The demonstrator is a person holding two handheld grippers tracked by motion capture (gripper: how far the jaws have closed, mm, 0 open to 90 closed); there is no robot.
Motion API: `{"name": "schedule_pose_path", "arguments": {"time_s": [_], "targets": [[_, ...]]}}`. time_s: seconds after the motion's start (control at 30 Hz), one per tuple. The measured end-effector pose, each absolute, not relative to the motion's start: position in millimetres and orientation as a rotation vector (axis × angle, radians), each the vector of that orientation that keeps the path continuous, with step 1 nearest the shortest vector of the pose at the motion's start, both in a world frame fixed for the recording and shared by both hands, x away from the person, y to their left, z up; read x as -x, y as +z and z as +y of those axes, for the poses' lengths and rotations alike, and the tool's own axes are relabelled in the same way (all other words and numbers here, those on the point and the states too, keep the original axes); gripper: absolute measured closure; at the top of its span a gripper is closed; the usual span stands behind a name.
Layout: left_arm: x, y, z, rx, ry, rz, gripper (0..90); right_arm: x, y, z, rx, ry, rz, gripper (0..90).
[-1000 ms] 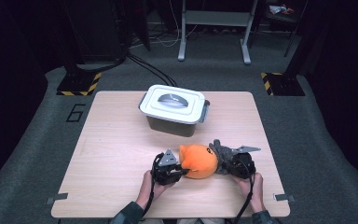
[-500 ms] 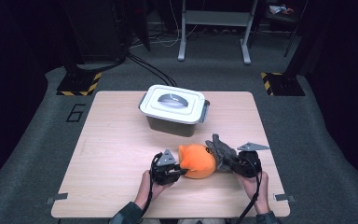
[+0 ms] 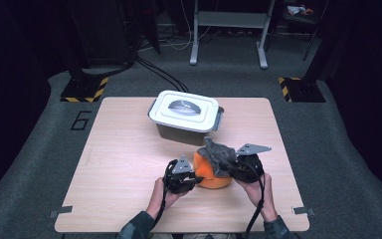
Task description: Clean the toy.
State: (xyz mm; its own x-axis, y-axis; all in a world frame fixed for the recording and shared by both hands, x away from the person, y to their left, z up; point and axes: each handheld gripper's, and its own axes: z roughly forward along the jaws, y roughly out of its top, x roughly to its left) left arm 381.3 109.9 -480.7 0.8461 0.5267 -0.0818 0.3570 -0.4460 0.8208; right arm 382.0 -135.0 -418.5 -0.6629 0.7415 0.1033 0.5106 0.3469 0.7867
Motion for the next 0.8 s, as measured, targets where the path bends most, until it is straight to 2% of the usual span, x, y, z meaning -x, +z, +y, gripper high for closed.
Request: {"name": "schedule_pose_path", "arguments": {"time_s": [0.37,0.6,0.8], "targets": [[-377,-484,112,-2.078,0.237,0.644,75.3,-387,-426,-92,-1.043,1.167,2.419,74.9],[-376,-485,111,-2.068,0.233,0.659,75.8,-385,-426,-96,-1.036,1.143,2.401,74.9],[-376,-486,110,-2.054,0.231,0.654,75.7,-382,-429,-119,-1.108,1.154,2.346,74.8]]}}
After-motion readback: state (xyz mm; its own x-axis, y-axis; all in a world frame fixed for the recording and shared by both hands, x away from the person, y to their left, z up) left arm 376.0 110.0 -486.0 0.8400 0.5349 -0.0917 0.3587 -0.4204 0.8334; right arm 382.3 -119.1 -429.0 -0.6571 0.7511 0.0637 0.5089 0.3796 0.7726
